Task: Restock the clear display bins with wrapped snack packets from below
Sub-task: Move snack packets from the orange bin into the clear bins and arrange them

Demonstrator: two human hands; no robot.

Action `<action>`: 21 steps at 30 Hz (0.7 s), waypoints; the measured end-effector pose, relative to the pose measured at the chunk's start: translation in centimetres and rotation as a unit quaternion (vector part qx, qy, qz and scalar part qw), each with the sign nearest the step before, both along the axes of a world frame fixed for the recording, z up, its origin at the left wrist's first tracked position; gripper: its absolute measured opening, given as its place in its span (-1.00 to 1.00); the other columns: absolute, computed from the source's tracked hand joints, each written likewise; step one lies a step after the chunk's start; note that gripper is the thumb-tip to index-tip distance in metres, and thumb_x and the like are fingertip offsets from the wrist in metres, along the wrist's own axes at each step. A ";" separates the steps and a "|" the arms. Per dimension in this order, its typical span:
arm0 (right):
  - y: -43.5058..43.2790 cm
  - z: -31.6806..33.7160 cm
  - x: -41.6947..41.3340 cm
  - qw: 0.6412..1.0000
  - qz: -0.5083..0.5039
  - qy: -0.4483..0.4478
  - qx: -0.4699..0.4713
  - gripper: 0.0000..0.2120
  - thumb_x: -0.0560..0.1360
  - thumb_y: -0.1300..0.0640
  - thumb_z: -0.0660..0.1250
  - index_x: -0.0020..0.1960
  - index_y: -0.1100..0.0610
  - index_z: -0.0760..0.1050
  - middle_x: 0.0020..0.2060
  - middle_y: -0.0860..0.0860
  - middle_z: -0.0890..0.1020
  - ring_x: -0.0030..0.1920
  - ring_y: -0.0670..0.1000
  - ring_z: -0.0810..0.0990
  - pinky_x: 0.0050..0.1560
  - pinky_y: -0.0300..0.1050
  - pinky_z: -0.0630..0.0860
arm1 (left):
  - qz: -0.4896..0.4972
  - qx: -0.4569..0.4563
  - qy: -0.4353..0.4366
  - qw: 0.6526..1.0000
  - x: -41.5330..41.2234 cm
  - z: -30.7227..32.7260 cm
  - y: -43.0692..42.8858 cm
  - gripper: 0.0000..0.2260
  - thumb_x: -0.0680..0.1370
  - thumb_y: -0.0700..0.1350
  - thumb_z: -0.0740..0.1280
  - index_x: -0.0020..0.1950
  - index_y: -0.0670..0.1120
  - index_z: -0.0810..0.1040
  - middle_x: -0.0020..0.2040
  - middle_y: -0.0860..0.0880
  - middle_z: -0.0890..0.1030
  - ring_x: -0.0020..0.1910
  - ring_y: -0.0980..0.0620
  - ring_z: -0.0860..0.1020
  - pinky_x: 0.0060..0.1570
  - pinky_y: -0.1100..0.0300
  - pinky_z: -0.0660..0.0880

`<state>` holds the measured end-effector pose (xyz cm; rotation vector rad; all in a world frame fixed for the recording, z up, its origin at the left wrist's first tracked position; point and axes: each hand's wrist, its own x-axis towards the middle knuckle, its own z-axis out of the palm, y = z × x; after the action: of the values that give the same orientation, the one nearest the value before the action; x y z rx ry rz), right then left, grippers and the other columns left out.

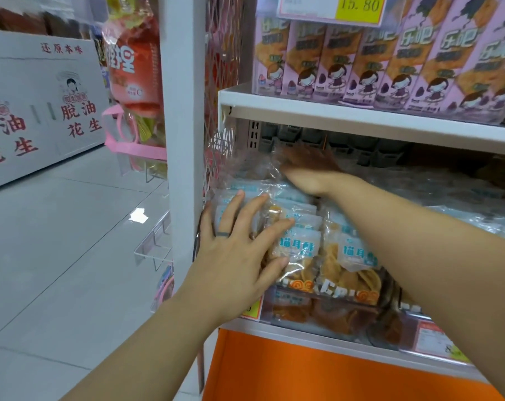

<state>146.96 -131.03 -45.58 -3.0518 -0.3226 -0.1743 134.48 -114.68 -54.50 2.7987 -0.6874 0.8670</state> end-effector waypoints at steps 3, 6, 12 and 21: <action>0.1 -0.2 0.5 0.997 0.009 0.061 0.038 -0.49 0.61 -0.15 -0.02 0.52 -0.05 0.11 0.53 0.03 0.10 0.51 0.11 0.10 0.48 0.09 0.02 | -0.007 -0.001 -0.002 1.000 0.2 0.2 0.3 -0.59 0.55 0.24 0.07 0.38 0.20 0.34 0.45 -0.07 0.31 0.47 -0.19 0.22 0.31 -0.34 0.16; -0.1 -0.2 0.5 0.994 0.026 0.068 0.076 -0.56 0.61 -0.10 0.02 0.45 -0.02 0.28 0.45 0.06 0.30 0.39 0.09 0.33 0.30 -0.09 0.25 | -0.010 0.002 -0.007 1.000 0.3 0.1 0.4 -0.58 0.54 0.25 0.08 0.37 0.20 0.35 0.46 -0.06 0.31 0.46 -0.18 0.22 0.31 -0.34 0.16; 0.0 0.3 -0.3 0.993 0.027 0.090 0.067 -0.58 0.61 -0.12 0.01 0.39 -0.02 0.36 0.39 0.06 0.39 0.32 0.08 0.40 0.24 -0.09 0.31 | -0.006 0.009 -0.003 1.000 0.3 0.1 0.2 -0.57 0.54 0.25 0.08 0.37 0.20 0.37 0.45 -0.05 0.31 0.46 -0.18 0.23 0.33 -0.33 0.13; -5.7 2.3 -11.8 0.994 0.079 0.034 -0.070 -0.40 0.59 -0.24 -0.09 0.55 -0.02 -0.05 0.54 -0.06 0.04 0.52 -0.04 0.03 0.48 -0.01 -0.02 | -0.014 -0.006 -0.014 1.000 -0.8 0.5 0.0 -0.58 0.56 0.22 0.06 0.38 0.15 0.36 0.47 -0.05 0.26 0.49 -0.17 0.14 0.36 -0.35 0.02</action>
<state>135.20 -136.70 -43.26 -3.1419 -0.5927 -0.0407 133.64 -114.71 -53.98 2.7652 -0.7223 0.9023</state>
